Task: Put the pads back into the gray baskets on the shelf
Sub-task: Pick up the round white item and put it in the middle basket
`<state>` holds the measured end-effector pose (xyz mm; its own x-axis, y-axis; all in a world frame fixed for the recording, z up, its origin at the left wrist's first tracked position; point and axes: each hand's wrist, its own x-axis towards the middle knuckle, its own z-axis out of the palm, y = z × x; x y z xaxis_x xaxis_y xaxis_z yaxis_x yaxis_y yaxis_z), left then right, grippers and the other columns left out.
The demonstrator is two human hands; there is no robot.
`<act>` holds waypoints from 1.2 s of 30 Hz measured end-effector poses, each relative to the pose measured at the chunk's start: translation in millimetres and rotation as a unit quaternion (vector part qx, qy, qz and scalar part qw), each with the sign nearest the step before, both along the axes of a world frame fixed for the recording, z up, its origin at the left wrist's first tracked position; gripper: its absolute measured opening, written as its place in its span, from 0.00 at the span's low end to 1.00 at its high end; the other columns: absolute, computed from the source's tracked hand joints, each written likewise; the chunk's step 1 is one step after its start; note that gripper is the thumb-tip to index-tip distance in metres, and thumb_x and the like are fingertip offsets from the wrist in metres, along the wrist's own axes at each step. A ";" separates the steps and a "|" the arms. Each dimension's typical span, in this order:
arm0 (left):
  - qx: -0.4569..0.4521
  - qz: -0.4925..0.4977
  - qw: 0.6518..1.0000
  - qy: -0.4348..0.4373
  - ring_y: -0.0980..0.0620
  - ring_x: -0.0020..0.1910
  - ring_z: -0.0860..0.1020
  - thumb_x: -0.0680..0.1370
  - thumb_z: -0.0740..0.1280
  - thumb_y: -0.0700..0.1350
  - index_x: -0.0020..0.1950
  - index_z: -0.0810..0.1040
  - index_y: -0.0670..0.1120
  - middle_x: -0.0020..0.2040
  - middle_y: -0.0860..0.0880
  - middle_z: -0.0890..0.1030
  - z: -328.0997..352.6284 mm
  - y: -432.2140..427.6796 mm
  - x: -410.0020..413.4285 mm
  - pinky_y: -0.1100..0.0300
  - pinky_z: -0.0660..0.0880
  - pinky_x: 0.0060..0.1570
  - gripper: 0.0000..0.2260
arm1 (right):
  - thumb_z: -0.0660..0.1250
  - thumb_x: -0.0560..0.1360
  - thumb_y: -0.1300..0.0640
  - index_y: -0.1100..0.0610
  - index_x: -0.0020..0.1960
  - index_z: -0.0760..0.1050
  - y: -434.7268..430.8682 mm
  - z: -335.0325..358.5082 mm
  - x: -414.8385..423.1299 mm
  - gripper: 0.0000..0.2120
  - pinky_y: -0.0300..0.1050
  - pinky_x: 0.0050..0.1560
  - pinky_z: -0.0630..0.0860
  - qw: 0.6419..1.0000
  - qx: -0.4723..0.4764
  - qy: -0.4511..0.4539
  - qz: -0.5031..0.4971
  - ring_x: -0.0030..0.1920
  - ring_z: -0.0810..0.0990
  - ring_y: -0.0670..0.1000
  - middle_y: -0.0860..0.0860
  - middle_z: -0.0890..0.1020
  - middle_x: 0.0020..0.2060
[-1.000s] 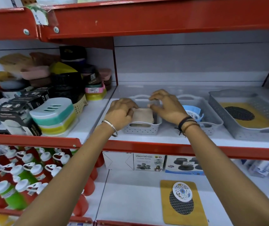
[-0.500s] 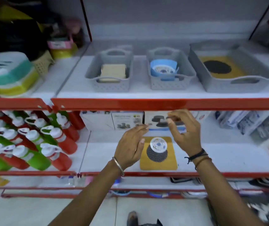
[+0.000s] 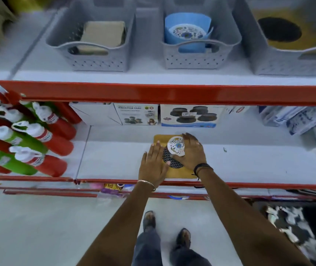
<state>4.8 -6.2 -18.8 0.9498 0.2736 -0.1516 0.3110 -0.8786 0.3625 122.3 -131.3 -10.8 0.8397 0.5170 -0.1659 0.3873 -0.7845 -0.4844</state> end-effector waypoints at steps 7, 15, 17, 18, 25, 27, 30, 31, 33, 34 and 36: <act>0.017 0.020 1.000 0.012 0.47 0.78 0.48 0.77 0.44 0.56 0.77 0.50 0.46 0.79 0.47 0.50 -12.0 -3.2 -1.2 0.47 0.48 0.75 0.29 | 0.71 0.67 0.42 0.58 0.68 0.67 -0.6 -9.0 -7.1 0.35 0.51 0.71 0.59 0.999 0.008 -0.042 -0.005 0.67 0.68 0.58 0.57 0.72 0.67; 0.013 0.010 0.999 -0.049 0.53 0.76 0.41 0.78 0.42 0.56 0.77 0.47 0.48 0.79 0.50 0.46 15.7 -16.4 -28.7 0.48 0.47 0.76 0.28 | 0.74 0.65 0.43 0.54 0.69 0.65 -17.8 31.4 -30.3 0.38 0.50 0.68 0.65 0.996 0.088 0.023 0.023 0.67 0.67 0.55 0.54 0.69 0.67; 0.005 0.013 0.997 -0.075 0.55 0.76 0.40 0.78 0.39 0.58 0.77 0.46 0.48 0.77 0.52 0.43 28.0 -25.0 -41.8 0.49 0.46 0.76 0.28 | 0.74 0.65 0.43 0.52 0.68 0.67 -27.3 51.1 -40.4 0.36 0.49 0.68 0.66 0.993 0.105 0.024 0.048 0.67 0.67 0.54 0.53 0.69 0.67; 0.004 0.018 0.996 -0.090 0.55 0.76 0.40 0.77 0.36 0.59 0.77 0.45 0.48 0.77 0.52 0.42 35.8 -29.2 -46.7 0.49 0.45 0.76 0.29 | 0.74 0.65 0.43 0.52 0.67 0.69 -32.8 61.8 -44.7 0.34 0.48 0.68 0.67 0.992 0.114 0.023 0.058 0.67 0.67 0.53 0.52 0.70 0.66; -0.012 0.093 0.980 -0.177 0.56 0.76 0.40 0.77 0.40 0.58 0.77 0.44 0.47 0.79 0.50 0.42 129.9 -49.7 -60.3 0.53 0.39 0.73 0.30 | 0.77 0.63 0.47 0.53 0.58 0.79 -75.2 157.5 -61.1 0.25 0.43 0.65 0.70 0.974 0.207 0.003 0.096 0.60 0.74 0.48 0.51 0.77 0.61; 0.009 0.077 0.978 -0.194 0.58 0.75 0.39 0.76 0.40 0.57 0.77 0.44 0.47 0.79 0.51 0.42 160.5 -50.1 -61.5 0.53 0.38 0.73 0.31 | 0.78 0.62 0.48 0.53 0.56 0.81 -82.5 188.6 -58.1 0.23 0.42 0.62 0.73 0.966 0.235 -0.009 0.111 0.57 0.77 0.46 0.51 0.79 0.59; 0.029 0.058 0.973 -0.220 0.58 0.74 0.37 0.75 0.38 0.59 0.77 0.43 0.47 0.79 0.51 0.40 210.1 -43.4 -58.0 0.54 0.37 0.73 0.32 | 0.78 0.62 0.49 0.53 0.54 0.82 -86.1 236.6 -53.1 0.22 0.27 0.53 0.70 0.959 0.231 -0.054 0.153 0.53 0.77 0.44 0.51 0.81 0.56; 0.035 0.052 0.971 -0.231 0.56 0.75 0.38 0.75 0.38 0.59 0.77 0.43 0.46 0.79 0.50 0.40 227.4 -40.6 -54.3 0.54 0.37 0.73 0.33 | 0.78 0.62 0.49 0.53 0.53 0.82 -85.8 252.9 -51.2 0.21 0.25 0.51 0.69 0.957 0.228 -0.072 0.167 0.52 0.77 0.44 0.51 0.81 0.55; 0.055 0.042 0.968 -0.241 0.53 0.77 0.39 0.76 0.40 0.58 0.77 0.45 0.45 0.79 0.49 0.41 259.6 -36.2 -47.1 0.51 0.38 0.74 0.32 | 0.78 0.61 0.48 0.52 0.53 0.82 -83.4 283.1 -48.0 0.21 0.26 0.52 0.69 0.951 0.229 -0.094 0.185 0.53 0.78 0.45 0.50 0.81 0.55; 0.067 0.039 0.966 -0.247 0.52 0.77 0.39 0.77 0.42 0.58 0.77 0.45 0.45 0.79 0.49 0.40 278.1 -31.8 -39.8 0.50 0.38 0.74 0.31 | 0.78 0.62 0.48 0.51 0.53 0.82 -80.3 301.2 -41.9 0.21 0.29 0.55 0.70 0.947 0.235 -0.110 0.190 0.54 0.77 0.45 0.49 0.80 0.55; 0.090 0.034 0.969 -0.227 0.52 0.77 0.37 0.79 0.44 0.56 0.77 0.43 0.45 0.78 0.48 0.38 303.1 -24.1 -28.4 0.49 0.37 0.74 0.29 | 0.78 0.62 0.47 0.50 0.52 0.81 -71.8 320.7 -29.3 0.20 0.35 0.59 0.70 0.941 0.252 -0.122 0.188 0.57 0.77 0.45 0.49 0.80 0.56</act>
<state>-23.6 -30.3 284.3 0.8861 0.3213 0.3341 0.2150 -0.9235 0.3178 93.0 -203.2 309.9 0.5625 0.7472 0.3539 0.7402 -0.2643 -0.6183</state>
